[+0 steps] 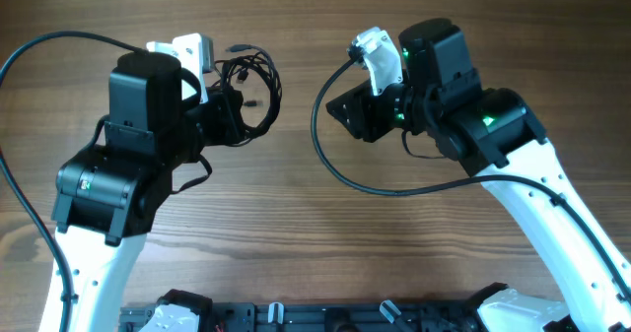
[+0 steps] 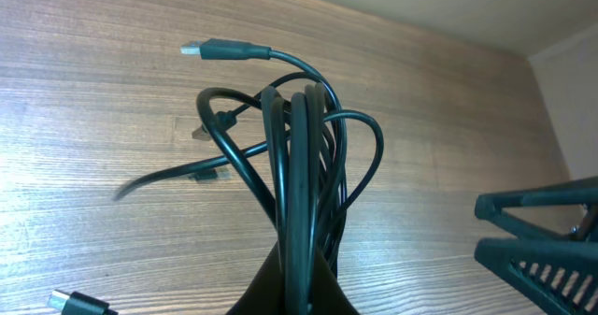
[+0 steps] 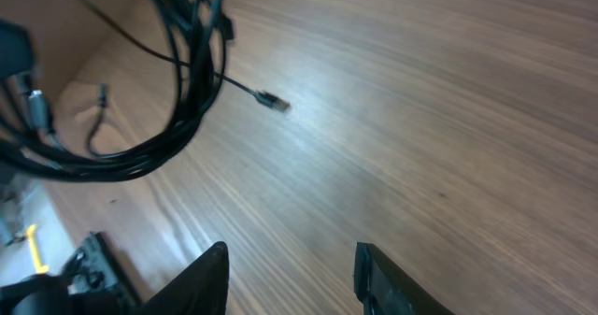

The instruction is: Untangle cables

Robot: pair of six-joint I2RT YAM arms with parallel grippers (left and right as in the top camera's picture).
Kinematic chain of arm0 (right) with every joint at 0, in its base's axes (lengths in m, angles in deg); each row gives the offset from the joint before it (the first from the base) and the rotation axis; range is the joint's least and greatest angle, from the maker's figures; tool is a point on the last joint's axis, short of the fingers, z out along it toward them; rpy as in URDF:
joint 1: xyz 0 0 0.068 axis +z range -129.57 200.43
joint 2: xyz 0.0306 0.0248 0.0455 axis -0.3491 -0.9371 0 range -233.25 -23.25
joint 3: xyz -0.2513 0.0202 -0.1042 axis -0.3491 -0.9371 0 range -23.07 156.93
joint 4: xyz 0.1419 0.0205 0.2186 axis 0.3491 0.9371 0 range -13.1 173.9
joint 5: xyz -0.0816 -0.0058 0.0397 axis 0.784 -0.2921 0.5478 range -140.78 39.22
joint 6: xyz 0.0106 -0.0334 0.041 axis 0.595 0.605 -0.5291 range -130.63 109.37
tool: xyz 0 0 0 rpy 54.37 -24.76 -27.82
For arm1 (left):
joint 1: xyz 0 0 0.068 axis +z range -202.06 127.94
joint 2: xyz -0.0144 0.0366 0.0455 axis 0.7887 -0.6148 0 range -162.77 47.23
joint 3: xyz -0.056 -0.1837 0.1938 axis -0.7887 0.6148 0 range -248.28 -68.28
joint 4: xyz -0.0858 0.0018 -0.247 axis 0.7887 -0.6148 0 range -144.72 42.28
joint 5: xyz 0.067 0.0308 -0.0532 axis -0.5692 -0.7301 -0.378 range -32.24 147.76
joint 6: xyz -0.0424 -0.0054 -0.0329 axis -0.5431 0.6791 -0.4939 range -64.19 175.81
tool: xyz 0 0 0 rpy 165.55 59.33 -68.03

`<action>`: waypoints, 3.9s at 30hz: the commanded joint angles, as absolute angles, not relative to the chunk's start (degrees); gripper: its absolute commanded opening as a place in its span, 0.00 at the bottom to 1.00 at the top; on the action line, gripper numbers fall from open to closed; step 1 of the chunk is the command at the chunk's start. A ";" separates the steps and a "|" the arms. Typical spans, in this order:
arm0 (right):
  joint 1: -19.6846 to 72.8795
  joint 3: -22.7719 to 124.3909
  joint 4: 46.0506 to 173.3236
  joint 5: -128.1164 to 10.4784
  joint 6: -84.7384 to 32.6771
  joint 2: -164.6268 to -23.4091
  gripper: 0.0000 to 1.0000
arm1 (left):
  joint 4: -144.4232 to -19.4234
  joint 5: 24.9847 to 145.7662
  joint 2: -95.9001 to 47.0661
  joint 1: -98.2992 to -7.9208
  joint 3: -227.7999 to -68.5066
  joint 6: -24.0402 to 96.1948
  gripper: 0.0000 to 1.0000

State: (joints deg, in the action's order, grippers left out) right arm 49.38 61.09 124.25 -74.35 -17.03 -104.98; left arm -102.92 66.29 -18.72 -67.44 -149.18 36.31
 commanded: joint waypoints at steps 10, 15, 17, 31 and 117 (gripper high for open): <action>52.53 61.99 116.65 -78.74 -23.76 -114.40 0.59 | -102.06 65.18 -18.35 -67.33 -150.03 35.39 0.04; 52.90 61.99 114.53 -78.74 -24.35 -114.81 0.60 | -102.04 65.18 -18.61 -67.33 -150.03 35.39 0.04; 53.08 61.99 113.28 -78.72 -25.90 -114.81 0.60 | -102.02 65.16 -19.07 -67.33 -150.03 35.39 0.04; 56.64 61.99 108.87 -78.72 -27.36 -117.63 0.53 | -101.98 65.18 -20.01 -67.33 -150.03 35.39 0.04; 68.36 57.79 103.73 -67.29 8.79 -139.23 0.86 | -111.03 58.36 -21.13 -48.29 -150.03 16.33 0.57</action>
